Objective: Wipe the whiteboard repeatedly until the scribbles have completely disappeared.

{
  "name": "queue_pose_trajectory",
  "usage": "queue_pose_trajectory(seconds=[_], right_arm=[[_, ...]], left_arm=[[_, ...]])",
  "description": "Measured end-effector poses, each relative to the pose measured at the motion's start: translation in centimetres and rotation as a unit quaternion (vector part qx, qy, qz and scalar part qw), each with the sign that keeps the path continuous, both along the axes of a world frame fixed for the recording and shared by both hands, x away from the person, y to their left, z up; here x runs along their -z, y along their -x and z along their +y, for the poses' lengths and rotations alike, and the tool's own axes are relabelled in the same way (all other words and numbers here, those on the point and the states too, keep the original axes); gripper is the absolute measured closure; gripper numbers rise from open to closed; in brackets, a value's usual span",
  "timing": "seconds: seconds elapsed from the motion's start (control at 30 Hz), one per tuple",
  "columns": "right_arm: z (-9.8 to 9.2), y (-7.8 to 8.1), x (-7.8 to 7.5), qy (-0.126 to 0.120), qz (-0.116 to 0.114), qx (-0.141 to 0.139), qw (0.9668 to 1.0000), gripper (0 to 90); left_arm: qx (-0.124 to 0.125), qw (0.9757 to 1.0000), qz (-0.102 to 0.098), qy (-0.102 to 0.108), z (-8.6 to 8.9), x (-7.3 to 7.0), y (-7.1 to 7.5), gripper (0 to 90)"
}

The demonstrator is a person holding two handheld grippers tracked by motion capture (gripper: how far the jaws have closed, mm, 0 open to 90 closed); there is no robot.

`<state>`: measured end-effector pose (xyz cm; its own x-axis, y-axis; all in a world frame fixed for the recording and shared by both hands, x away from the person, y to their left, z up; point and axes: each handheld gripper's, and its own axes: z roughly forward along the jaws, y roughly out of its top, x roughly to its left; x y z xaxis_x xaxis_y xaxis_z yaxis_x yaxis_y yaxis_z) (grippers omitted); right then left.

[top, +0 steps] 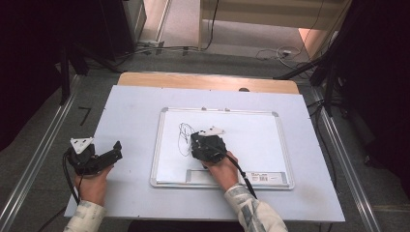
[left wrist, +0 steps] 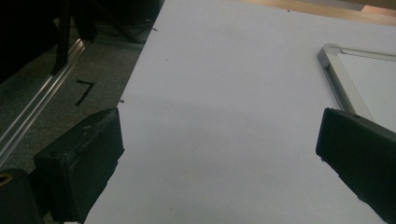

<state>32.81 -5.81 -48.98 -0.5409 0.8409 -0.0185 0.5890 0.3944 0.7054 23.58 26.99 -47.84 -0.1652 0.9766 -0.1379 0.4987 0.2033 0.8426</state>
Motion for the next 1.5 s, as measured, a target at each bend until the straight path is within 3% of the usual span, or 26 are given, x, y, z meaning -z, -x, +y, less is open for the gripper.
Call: queue_pose_trajectory(seconds=[0.3,0.63,0.83,1.1,1.5], right_arm=[[3.9,0.6,0.1,0.003,-0.003,-0.036,0.9993,37.0],[6.9,0.7,0.1,0.000,0.000,-0.054,0.9986,37.0],[6.2,-0.4,0.1,-0.004,0.001,-0.042,0.9991,36.9],[3.3,-3.1,0.0,-0.009,0.008,-0.010,0.9999,36.2],[0.8,-4.5,-0.1,-0.006,0.005,0.029,0.9995,35.7]], left_arm=[[0.002,1.0000,-0.001,0.003,0.0,0.0,0.0,1.4],[0.005,1.0000,-0.002,0.001,-0.1,0.0,-0.1,1.3],[0.004,1.0000,-0.002,0.003,0.1,0.0,0.0,1.4],[0.002,1.0000,0.000,0.002,0.2,0.0,0.1,1.3],[0.003,1.0000,0.001,0.003,0.3,0.0,0.1,1.3]])
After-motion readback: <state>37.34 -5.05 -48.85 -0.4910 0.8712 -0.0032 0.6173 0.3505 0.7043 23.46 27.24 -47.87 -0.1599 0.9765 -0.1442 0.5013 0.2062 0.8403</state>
